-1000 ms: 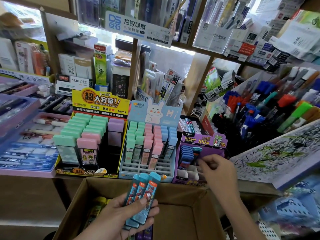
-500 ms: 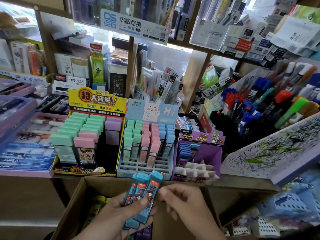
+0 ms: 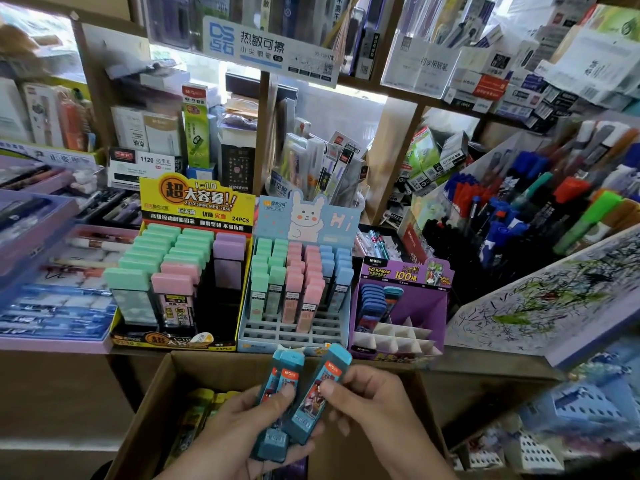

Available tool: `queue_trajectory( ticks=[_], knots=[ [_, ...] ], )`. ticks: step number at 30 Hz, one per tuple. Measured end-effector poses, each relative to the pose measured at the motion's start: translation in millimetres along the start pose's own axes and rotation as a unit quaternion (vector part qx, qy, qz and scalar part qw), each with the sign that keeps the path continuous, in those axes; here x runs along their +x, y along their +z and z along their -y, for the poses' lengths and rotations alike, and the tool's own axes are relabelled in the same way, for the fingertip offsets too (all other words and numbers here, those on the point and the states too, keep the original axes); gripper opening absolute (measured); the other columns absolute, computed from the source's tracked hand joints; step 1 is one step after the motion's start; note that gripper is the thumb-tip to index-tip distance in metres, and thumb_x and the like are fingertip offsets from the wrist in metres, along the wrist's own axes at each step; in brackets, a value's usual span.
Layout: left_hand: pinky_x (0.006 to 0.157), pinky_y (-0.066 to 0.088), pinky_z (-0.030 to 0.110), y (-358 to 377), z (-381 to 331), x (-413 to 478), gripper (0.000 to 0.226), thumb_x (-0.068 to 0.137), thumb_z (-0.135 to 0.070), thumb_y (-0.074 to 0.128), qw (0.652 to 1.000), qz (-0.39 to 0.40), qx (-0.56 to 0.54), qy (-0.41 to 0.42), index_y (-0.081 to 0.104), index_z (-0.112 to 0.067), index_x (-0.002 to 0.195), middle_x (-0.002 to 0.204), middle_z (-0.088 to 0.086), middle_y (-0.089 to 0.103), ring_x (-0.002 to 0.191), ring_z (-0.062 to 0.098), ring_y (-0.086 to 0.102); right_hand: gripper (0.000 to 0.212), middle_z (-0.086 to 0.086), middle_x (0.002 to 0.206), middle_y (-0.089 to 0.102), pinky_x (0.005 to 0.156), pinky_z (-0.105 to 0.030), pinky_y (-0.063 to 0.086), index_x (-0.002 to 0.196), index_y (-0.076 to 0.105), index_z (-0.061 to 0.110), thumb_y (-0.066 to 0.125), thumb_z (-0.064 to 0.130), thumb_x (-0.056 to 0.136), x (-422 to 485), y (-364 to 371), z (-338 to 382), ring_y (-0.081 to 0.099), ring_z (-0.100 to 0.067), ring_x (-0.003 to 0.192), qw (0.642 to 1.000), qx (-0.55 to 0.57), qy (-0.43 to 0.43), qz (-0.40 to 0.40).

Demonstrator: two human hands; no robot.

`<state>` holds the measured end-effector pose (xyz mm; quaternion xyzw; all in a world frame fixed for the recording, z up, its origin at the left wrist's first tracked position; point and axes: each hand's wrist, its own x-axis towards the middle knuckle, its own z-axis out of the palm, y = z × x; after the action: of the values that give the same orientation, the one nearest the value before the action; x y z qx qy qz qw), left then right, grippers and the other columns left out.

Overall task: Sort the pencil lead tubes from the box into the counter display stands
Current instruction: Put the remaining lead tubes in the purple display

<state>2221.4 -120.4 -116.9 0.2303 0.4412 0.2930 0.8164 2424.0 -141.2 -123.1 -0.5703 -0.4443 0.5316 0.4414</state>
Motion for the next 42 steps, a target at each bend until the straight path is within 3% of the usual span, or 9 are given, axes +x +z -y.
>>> queue_trajectory(
  ticks=[5, 10, 13, 16, 22, 29, 31, 35, 42],
  knots=[
    [0.071, 0.061, 0.062, -2.0, -2.7, 5.6, 0.02, 0.096, -0.002, 0.063, 0.999, -0.011, -0.03, -0.03, 0.069, 0.011, 0.111, 0.103, 0.036, 0.073, 0.091, 0.049, 0.074, 0.017, -0.016, 0.082, 0.076, 0.05, -0.025, 0.054, 0.085, 0.079, 0.017, 0.081, 0.03, 0.075, -3.5, -19.5, 17.8, 0.068, -0.019, 0.063, 0.996, 0.005, -0.057, -0.075],
    [0.087, 0.055, 0.06, -4.5, 2.4, 12.9, 0.038, 0.091, 0.005, 0.061, 0.998, -0.022, -0.049, -0.019, 0.058, 0.015, 0.127, 0.123, 0.042, 0.062, 0.119, 0.059, 0.058, 0.018, -0.013, 0.078, 0.076, 0.05, -0.023, 0.056, 0.086, 0.08, 0.015, 0.076, 0.027, 0.074, -5.5, -50.7, 41.5, 0.068, -0.017, 0.059, 0.976, -0.036, -0.125, -0.174],
    [0.083, 0.057, 0.06, -5.0, 3.8, 13.2, 0.039, 0.092, 0.004, 0.06, 0.997, -0.01, -0.068, -0.027, 0.057, 0.014, 0.13, 0.126, 0.042, 0.06, 0.117, 0.057, 0.061, 0.019, -0.007, 0.078, 0.077, 0.057, -0.022, 0.06, 0.093, 0.078, 0.018, 0.075, 0.029, 0.078, -3.0, -70.5, 49.6, 0.072, -0.019, 0.065, 0.961, -0.105, -0.146, -0.212],
    [0.096, 0.05, 0.07, -7.6, 4.9, 14.9, 0.04, 0.091, 0.005, 0.06, 0.998, -0.01, -0.063, -0.023, 0.057, 0.013, 0.13, 0.122, 0.04, 0.064, 0.117, 0.057, 0.062, 0.003, -0.005, 0.073, 0.076, 0.059, -0.021, 0.059, 0.089, 0.075, 0.013, 0.073, 0.015, 0.09, 8.0, -86.5, 52.0, 0.073, -0.016, 0.065, 0.946, -0.139, -0.179, -0.233],
    [0.108, 0.041, 0.07, -7.9, 2.4, 14.8, 0.039, 0.092, 0.012, 0.055, 0.998, -0.005, -0.061, -0.016, 0.054, 0.016, 0.131, 0.129, 0.044, 0.057, 0.125, 0.06, 0.054, 0.011, -0.001, 0.076, 0.077, 0.07, -0.027, 0.063, 0.086, 0.074, 0.015, 0.071, 0.007, 0.094, 35.1, -96.6, 49.0, 0.076, -0.015, 0.073, 0.933, -0.18, -0.194, -0.243],
    [0.096, 0.048, 0.066, -9.1, -1.0, 15.7, 0.036, 0.093, 0.014, 0.051, 0.996, 0.009, -0.086, -0.021, 0.054, 0.019, 0.128, 0.123, 0.045, 0.06, 0.118, 0.059, 0.057, 0.018, 0.017, 0.081, 0.075, 0.063, -0.02, 0.058, 0.086, 0.074, 0.027, 0.07, 0.012, 0.095, 55.3, -91.7, 40.9, 0.071, -0.002, 0.075, 0.911, -0.277, -0.192, -0.236],
    [0.084, 0.054, 0.063, -9.3, -2.9, 14.8, 0.037, 0.089, 0.014, 0.053, 0.994, 0.015, -0.101, -0.032, 0.056, 0.019, 0.125, 0.115, 0.042, 0.063, 0.107, 0.055, 0.062, 0.021, 0.022, 0.077, 0.073, 0.056, -0.02, 0.052, 0.083, 0.074, 0.032, 0.071, 0.016, 0.095, 59.0, -90.7, 38.9, 0.068, -0.002, 0.071, 0.894, -0.321, -0.194, -0.245],
    [0.066, 0.062, 0.061, -8.6, -6.6, 9.1, 0.032, 0.066, 0.007, 0.068, 0.992, 0.029, -0.109, -0.061, 0.074, 0.017, 0.096, 0.108, 0.04, 0.069, 0.092, 0.051, 0.073, 0.034, 0.01, 0.054, 0.062, 0.046, -0.026, 0.034, 0.062, 0.065, 0.031, 0.072, 0.026, 0.094, 65.6, -89.0, 32.4, 0.056, -0.011, 0.053, 0.849, -0.422, -0.18, -0.261],
    [0.066, 0.063, 0.057, -8.6, -5.5, 8.6, 0.03, 0.086, 0.007, 0.063, 0.994, 0.031, -0.09, -0.052, 0.066, 0.013, 0.116, 0.109, 0.035, 0.072, 0.094, 0.047, 0.074, 0.037, 0.003, 0.05, 0.059, 0.046, -0.03, 0.033, 0.06, 0.065, 0.019, 0.073, 0.032, 0.094, 70.2, -86.7, 28.8, 0.051, -0.013, 0.045, 0.828, -0.458, -0.167, -0.277]
  ],
)
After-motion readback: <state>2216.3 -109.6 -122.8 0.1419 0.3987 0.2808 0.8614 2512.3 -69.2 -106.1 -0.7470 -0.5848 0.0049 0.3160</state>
